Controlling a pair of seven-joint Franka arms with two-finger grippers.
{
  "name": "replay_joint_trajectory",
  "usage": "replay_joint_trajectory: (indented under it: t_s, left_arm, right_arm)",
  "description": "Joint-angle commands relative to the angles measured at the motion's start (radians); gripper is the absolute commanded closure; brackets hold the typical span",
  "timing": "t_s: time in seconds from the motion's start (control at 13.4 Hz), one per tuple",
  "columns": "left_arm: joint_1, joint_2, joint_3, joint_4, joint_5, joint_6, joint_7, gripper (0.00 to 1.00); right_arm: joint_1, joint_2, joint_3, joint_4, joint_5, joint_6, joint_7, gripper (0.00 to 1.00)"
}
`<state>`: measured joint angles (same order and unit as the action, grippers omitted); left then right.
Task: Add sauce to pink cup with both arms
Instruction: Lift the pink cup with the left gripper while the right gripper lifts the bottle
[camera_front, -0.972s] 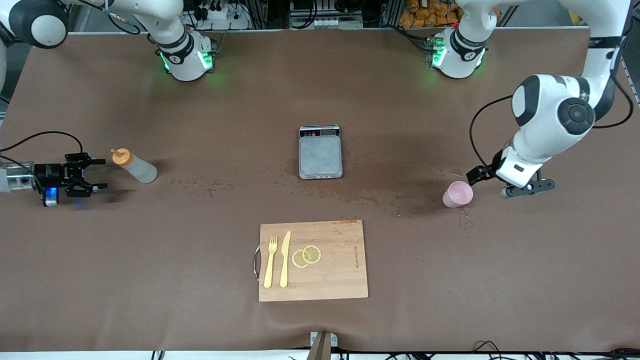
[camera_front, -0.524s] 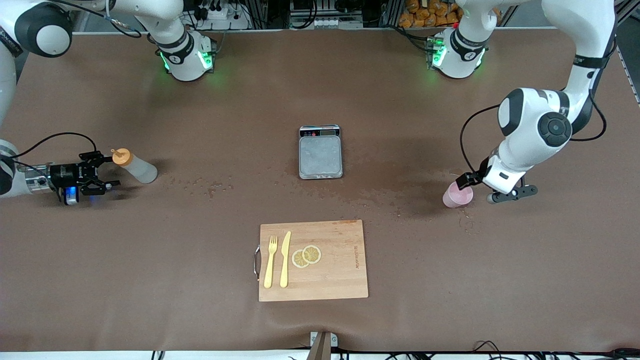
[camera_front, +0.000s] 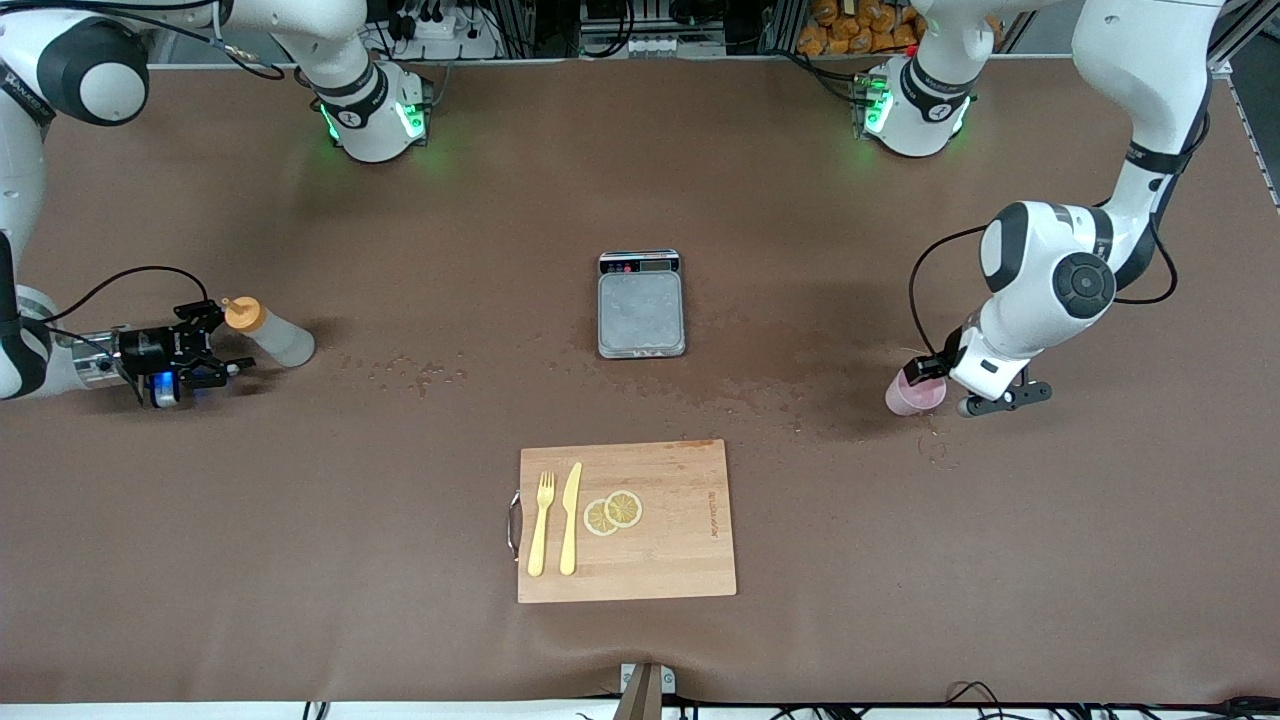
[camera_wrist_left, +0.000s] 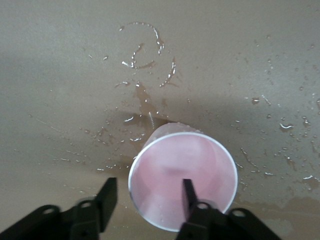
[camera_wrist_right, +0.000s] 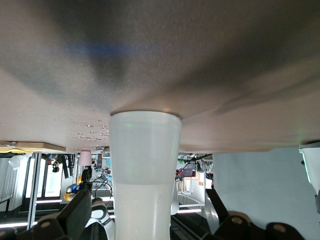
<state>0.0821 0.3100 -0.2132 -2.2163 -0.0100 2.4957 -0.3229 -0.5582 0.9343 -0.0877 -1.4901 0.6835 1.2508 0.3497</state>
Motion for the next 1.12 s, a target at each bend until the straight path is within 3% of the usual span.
replay_joint_trajectory:
  t_s: [0.0, 0.15, 0.52, 0.75, 0.82, 1.05]
  left_arm:
    - [0.005, 0.015, -0.002, 0.006, -0.019, 0.015, -0.013, 0.70]
    - [0.005, 0.017, -0.003, 0.012, -0.019, 0.015, -0.015, 1.00]
    - [0.005, -0.012, -0.003, 0.033, -0.018, 0.005, -0.015, 1.00]
    - [-0.001, -0.060, -0.037, 0.055, -0.021, -0.043, -0.024, 1.00]
    - [-0.001, -0.066, -0.064, 0.061, -0.019, -0.067, -0.081, 1.00]
    - [-0.004, -0.075, -0.184, 0.081, -0.016, -0.081, -0.295, 1.00]
  right_arm:
    - [0.003, 0.008, 0.019, -0.015, 0.019, -0.011, 0.003, 0.00]
    - [0.012, 0.008, 0.022, -0.022, 0.019, -0.011, 0.003, 0.00]
    - [0.014, 0.008, 0.026, -0.022, 0.019, -0.048, 0.005, 0.00]
    - [0.012, 0.006, 0.026, -0.022, 0.019, -0.059, 0.000, 0.20]
    - [0.011, 0.006, 0.026, -0.022, 0.019, -0.060, -0.012, 0.31]
    - [0.006, 0.006, 0.026, -0.022, 0.019, -0.060, -0.035, 0.52]
